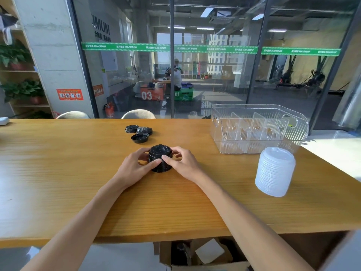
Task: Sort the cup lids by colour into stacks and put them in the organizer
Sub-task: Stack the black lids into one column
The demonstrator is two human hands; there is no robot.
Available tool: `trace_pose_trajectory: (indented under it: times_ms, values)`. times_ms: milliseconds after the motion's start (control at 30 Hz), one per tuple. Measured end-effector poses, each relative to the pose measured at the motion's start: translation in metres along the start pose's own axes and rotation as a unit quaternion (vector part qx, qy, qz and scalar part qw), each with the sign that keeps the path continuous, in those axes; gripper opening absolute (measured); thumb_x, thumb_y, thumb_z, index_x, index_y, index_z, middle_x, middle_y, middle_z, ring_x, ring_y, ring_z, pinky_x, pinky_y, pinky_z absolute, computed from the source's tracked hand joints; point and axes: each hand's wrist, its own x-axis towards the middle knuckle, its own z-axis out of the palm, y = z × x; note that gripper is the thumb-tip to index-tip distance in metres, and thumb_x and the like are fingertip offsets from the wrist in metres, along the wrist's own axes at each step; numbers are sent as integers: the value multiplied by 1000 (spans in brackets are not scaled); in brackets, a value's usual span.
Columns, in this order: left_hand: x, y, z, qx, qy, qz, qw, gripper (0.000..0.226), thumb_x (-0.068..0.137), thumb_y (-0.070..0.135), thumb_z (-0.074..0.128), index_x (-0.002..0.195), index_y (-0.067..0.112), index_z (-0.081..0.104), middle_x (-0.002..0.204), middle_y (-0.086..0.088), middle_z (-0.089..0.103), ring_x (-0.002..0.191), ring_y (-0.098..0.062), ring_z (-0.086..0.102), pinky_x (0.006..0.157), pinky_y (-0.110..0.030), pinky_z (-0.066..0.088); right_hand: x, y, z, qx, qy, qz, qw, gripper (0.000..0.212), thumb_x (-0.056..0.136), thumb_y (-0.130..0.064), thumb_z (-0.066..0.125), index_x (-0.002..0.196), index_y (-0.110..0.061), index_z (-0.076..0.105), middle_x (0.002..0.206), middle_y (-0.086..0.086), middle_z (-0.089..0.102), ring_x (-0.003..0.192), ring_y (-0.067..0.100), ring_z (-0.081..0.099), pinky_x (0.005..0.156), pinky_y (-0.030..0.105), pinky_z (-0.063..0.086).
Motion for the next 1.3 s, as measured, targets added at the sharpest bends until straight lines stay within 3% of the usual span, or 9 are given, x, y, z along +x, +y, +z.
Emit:
trace_pose_trajectory:
  times_ms: [167, 433, 533, 667, 900, 1100, 1300]
  values:
    - [-1, -1, 0, 2, -9, 4, 1000, 67, 89, 66, 76, 144, 30, 65, 122, 12, 77, 116, -2, 69, 102, -41, 58, 3, 5, 0, -5, 3, -1, 1000, 59, 96, -50, 74, 145, -18, 63, 138, -1, 66, 123, 12, 59, 104, 35, 51]
    - [-4, 8, -1, 13, -18, -16, 1000, 90, 81, 88, 61, 157, 42, 49, 124, 16, 71, 118, 0, 66, 106, -37, 53, -2, 8, 3, -22, 21, -6, 1000, 57, 95, -59, 71, 143, -29, 65, 135, -8, 68, 128, 16, 58, 109, 45, 51]
    - [-6, 11, -3, 16, -18, -8, 1000, 84, 84, 88, 57, 155, 43, 54, 121, 20, 74, 116, 5, 66, 108, -40, 54, -2, 7, 3, -20, 14, -8, 1000, 56, 97, -58, 70, 145, -31, 64, 135, -9, 66, 130, 15, 57, 111, 45, 50]
    - [-7, 14, -2, 2, -22, 5, 1000, 70, 92, 75, 62, 153, 40, 59, 129, 23, 74, 120, 4, 67, 109, -45, 56, -2, 6, 3, -19, 13, -12, 1000, 54, 98, -53, 71, 145, -27, 65, 135, -8, 66, 128, 14, 59, 111, 42, 50]
    - [-6, 14, -2, -2, -20, -10, 1000, 78, 91, 75, 63, 155, 30, 59, 130, 18, 75, 121, -2, 69, 107, -47, 56, 0, 7, 3, 3, 15, -31, 999, 44, 97, -46, 74, 137, -28, 70, 128, -14, 67, 122, 7, 59, 107, 32, 49]
    - [-8, 11, 1, 48, -9, 10, 999, 65, 99, 71, 60, 154, 38, 57, 126, 21, 75, 117, 2, 68, 105, -45, 58, -4, 5, 4, 5, 8, -24, 1000, 44, 98, -49, 71, 138, -32, 66, 124, -19, 65, 119, 0, 57, 98, 22, 47]
    - [-6, 11, 2, 52, -5, 1, 999, 79, 93, 77, 60, 160, 37, 49, 126, 15, 74, 118, 0, 67, 107, -39, 56, -6, 6, -1, 38, 8, 9, 999, 61, 92, -62, 71, 146, -34, 60, 134, -17, 61, 124, 0, 57, 103, 28, 48]
